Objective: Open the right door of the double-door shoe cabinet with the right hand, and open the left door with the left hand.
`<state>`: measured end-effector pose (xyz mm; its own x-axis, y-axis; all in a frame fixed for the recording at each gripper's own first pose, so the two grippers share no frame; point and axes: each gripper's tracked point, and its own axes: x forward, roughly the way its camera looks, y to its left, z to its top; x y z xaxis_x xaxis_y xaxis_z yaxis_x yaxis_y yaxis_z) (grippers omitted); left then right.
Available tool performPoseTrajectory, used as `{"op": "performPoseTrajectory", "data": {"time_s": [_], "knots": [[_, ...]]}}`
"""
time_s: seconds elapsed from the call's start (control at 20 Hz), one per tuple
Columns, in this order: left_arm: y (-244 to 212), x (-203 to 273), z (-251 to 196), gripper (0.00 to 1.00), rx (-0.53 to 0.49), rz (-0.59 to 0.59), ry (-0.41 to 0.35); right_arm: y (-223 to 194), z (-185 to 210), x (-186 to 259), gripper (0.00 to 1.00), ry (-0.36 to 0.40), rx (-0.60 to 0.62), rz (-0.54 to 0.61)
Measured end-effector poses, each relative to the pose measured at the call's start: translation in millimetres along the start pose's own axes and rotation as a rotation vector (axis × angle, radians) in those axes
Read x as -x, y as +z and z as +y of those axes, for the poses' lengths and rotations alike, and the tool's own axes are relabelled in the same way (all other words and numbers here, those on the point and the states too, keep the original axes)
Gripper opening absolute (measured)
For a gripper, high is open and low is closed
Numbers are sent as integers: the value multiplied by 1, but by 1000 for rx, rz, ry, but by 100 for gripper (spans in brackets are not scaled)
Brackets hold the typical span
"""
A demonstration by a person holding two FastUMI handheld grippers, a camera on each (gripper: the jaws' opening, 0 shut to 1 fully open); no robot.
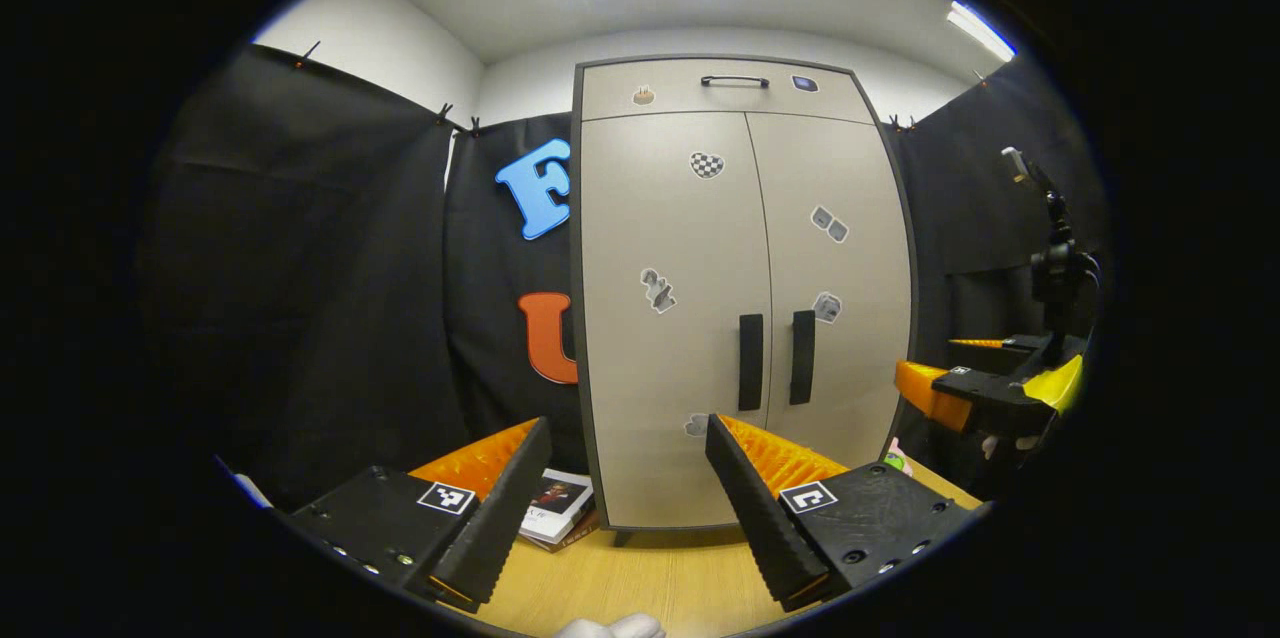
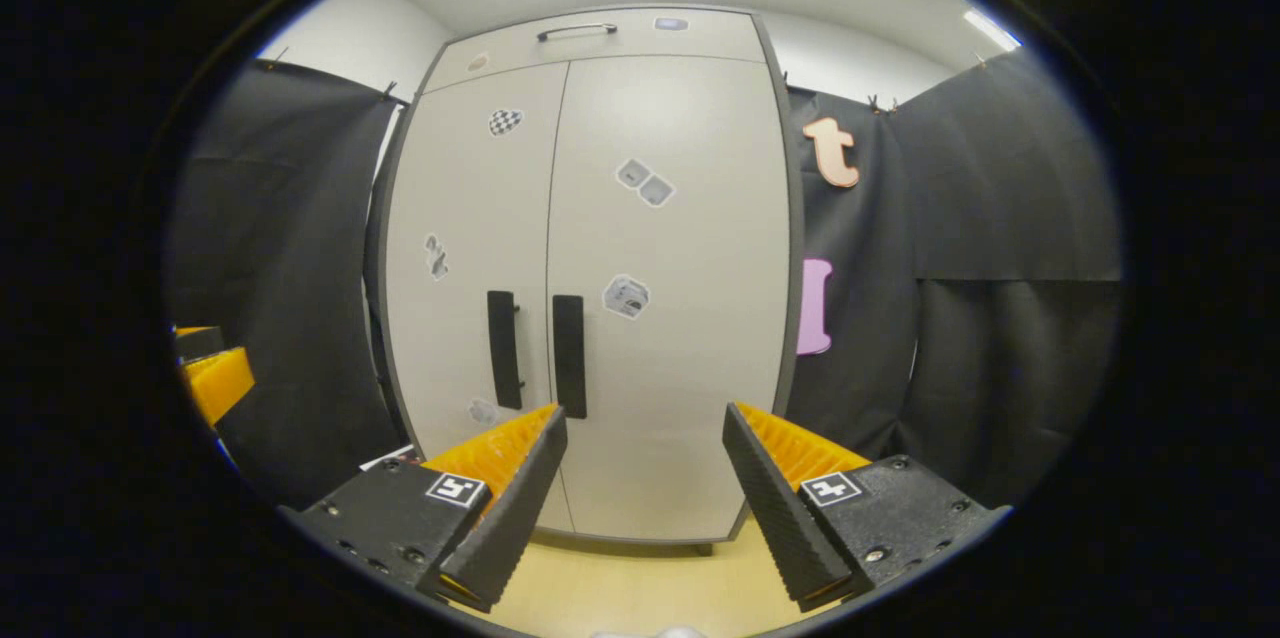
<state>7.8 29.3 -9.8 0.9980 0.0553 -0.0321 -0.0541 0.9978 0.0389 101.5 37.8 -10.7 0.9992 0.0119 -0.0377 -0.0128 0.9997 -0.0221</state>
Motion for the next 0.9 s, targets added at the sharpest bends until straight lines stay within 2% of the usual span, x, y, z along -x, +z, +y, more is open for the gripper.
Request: {"op": "performPoseTrajectory", "data": {"time_s": [0.4, 0.7, 0.9], "knots": [[-3, 9, 15, 95, -4, 17, 74, -6, 34, -86, 98, 40, -6, 29], [-9, 12, 24, 95, -11, 46, 119, -12, 55, -135, 96, 50, -15, 63], [-11, 14, 32, 95, -2, 53, 143, -7, 61, -151, 89, 34, -6, 57]]}}
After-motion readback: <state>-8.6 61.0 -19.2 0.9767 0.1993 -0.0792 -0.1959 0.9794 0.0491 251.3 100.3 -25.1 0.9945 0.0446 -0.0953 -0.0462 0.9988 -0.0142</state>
